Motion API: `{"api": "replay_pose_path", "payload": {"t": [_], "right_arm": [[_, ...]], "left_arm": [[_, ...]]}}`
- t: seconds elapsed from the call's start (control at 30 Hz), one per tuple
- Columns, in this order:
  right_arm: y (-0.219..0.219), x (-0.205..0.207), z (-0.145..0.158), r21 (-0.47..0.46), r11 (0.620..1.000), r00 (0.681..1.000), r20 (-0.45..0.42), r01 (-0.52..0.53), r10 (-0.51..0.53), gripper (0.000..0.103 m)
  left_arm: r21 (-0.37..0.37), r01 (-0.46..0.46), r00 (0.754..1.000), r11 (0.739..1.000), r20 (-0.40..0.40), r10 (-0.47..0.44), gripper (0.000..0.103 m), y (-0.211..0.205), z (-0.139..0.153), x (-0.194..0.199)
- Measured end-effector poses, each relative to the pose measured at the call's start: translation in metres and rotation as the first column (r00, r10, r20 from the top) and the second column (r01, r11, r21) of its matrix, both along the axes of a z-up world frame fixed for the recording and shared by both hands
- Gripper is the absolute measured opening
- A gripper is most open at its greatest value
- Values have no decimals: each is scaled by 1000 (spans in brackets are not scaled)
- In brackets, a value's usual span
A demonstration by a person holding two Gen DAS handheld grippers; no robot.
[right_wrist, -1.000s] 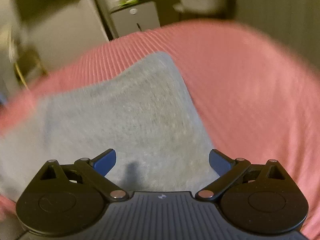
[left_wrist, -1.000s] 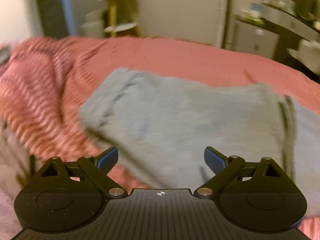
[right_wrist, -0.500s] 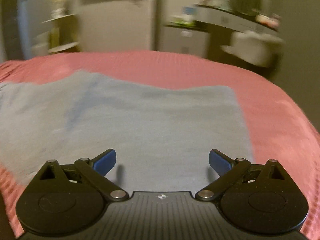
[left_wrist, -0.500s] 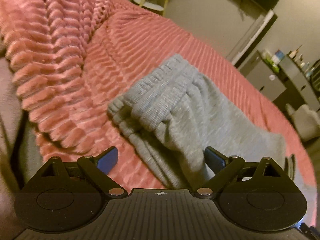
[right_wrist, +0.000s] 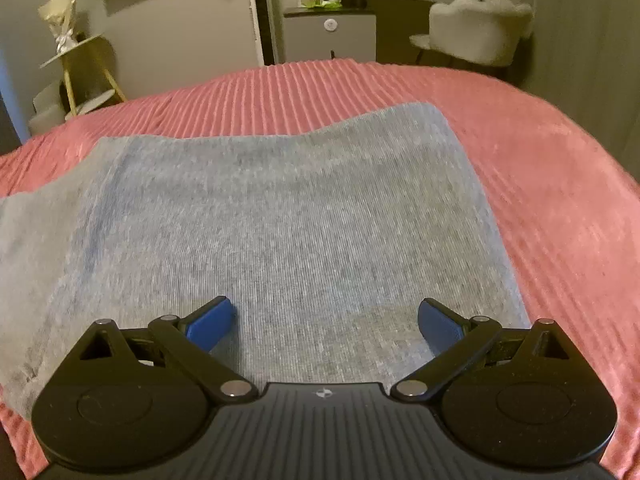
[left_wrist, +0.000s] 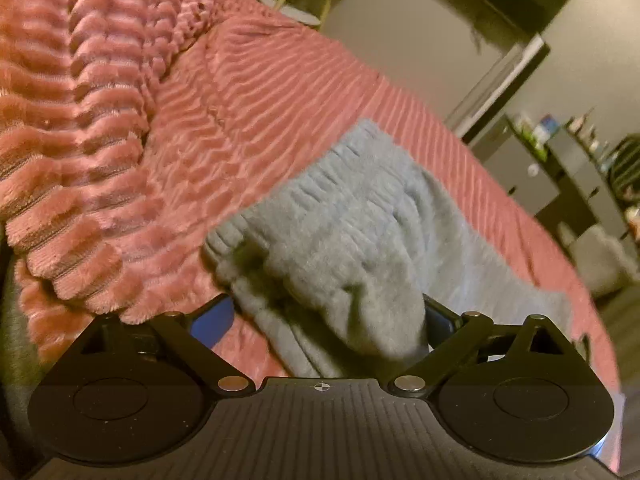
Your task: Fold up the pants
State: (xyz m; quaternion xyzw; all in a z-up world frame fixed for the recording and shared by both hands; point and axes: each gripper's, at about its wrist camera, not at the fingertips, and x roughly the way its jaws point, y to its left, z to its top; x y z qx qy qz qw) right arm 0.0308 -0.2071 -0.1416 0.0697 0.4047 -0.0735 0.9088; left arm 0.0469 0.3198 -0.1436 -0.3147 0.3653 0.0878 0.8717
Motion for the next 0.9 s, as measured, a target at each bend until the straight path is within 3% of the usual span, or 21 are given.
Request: {"api": "replay_pose_path", "payload": {"t": [0.17,0.33,0.47,0.7,0.9], "right_arm": [[-5,2,2,34,999,1000,-1,13,-13,99],[-5,2,2,35,999,1000,-1,15,-15,99],[-5,3,1,36,999,1000,3,16,-16,99],[-4,3,0,36,999,1000,5,19,-19,99],[-3,4,0,28,999,1000,4,21,-21,99]], "left_arm": [[-93,-10,998,996,63,16,88,13,-4,-9],[-67,2,992,998,125,7,80,11,-1,-22],[-77,9,972,997,234,9,79,9,3,-32],[-33,31,993,999,114,-27,97,-5,-9,-10],[19,53,997,998,54,-54,99,-15,-11,6]]}}
